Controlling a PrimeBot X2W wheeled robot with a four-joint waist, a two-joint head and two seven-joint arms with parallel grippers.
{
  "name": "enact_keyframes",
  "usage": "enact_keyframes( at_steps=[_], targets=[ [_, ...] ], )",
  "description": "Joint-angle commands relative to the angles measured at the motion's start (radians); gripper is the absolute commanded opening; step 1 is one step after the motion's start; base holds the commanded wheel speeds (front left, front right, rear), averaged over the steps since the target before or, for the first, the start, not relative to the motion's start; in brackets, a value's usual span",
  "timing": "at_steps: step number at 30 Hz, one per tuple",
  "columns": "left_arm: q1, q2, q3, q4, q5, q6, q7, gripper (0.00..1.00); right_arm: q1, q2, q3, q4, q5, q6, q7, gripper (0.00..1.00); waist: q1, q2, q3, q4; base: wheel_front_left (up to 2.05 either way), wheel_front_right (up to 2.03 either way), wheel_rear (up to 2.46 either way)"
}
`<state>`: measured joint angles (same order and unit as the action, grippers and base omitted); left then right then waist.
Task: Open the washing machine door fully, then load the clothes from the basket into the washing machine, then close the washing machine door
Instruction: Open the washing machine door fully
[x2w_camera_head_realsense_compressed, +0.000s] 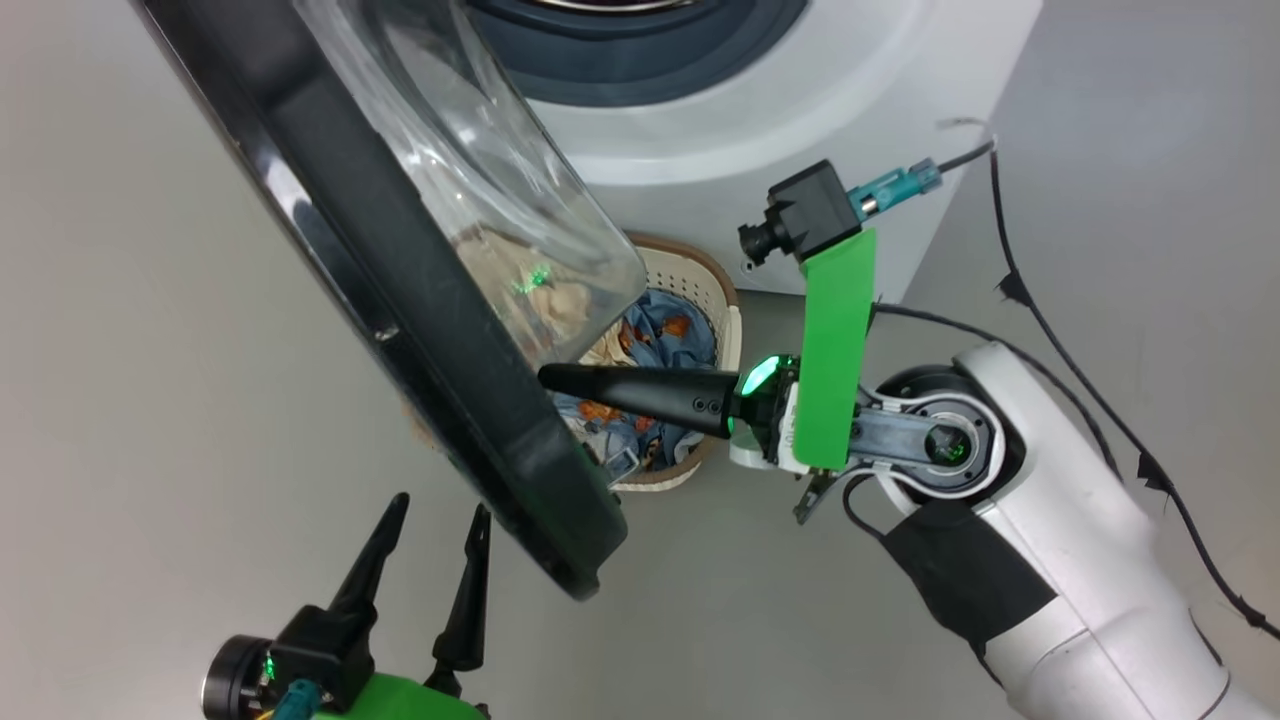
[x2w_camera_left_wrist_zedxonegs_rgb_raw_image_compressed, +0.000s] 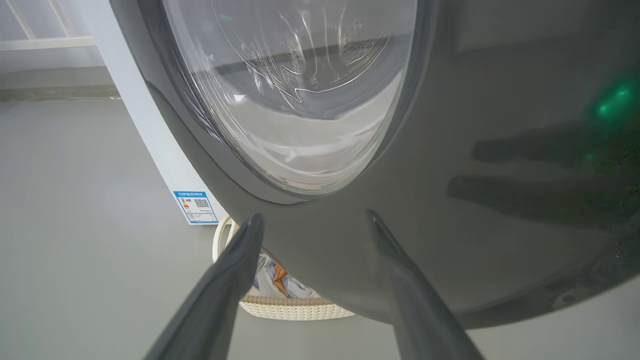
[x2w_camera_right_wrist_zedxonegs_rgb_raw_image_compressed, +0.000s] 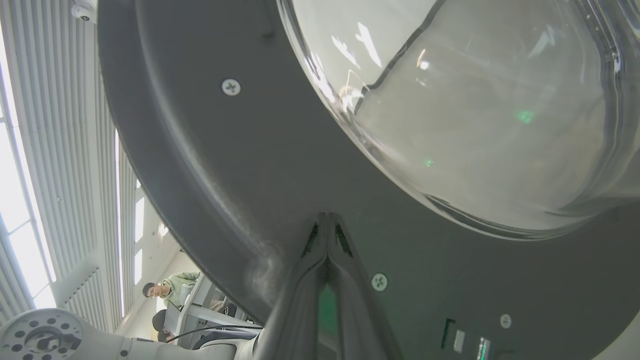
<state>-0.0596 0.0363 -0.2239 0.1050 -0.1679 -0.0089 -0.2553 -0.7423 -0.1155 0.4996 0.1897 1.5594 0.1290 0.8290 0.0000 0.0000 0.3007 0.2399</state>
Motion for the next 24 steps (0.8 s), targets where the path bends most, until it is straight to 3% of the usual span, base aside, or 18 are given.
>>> enact_keyframes(
  at_steps=[1, 13, 24],
  targets=[
    [0.007, 0.014, 0.029, -0.016, -0.014, 0.003, -0.006, 1.00, 0.021, 0.042, 0.020, -0.026, 0.006, 0.002, -0.006, 0.00, 0.0000, 0.0000, -0.015, 0.013, 0.00, 0.00, 0.00],
    [0.034, 0.014, 0.036, -0.005, -0.007, -0.011, -0.006, 1.00, 0.060, 0.061, 0.077, -0.007, 0.017, 0.002, -0.070, 0.00, 0.0000, 0.0000, -0.084, 0.042, 0.00, 0.00, 0.00],
    [0.057, 0.014, 0.067, 0.002, 0.006, -0.024, -0.006, 1.00, 0.091, 0.058, 0.096, -0.011, -0.001, 0.002, -0.123, 0.00, 0.0000, 0.0000, -0.137, 0.020, 0.00, 0.00, 0.00]
  ],
)
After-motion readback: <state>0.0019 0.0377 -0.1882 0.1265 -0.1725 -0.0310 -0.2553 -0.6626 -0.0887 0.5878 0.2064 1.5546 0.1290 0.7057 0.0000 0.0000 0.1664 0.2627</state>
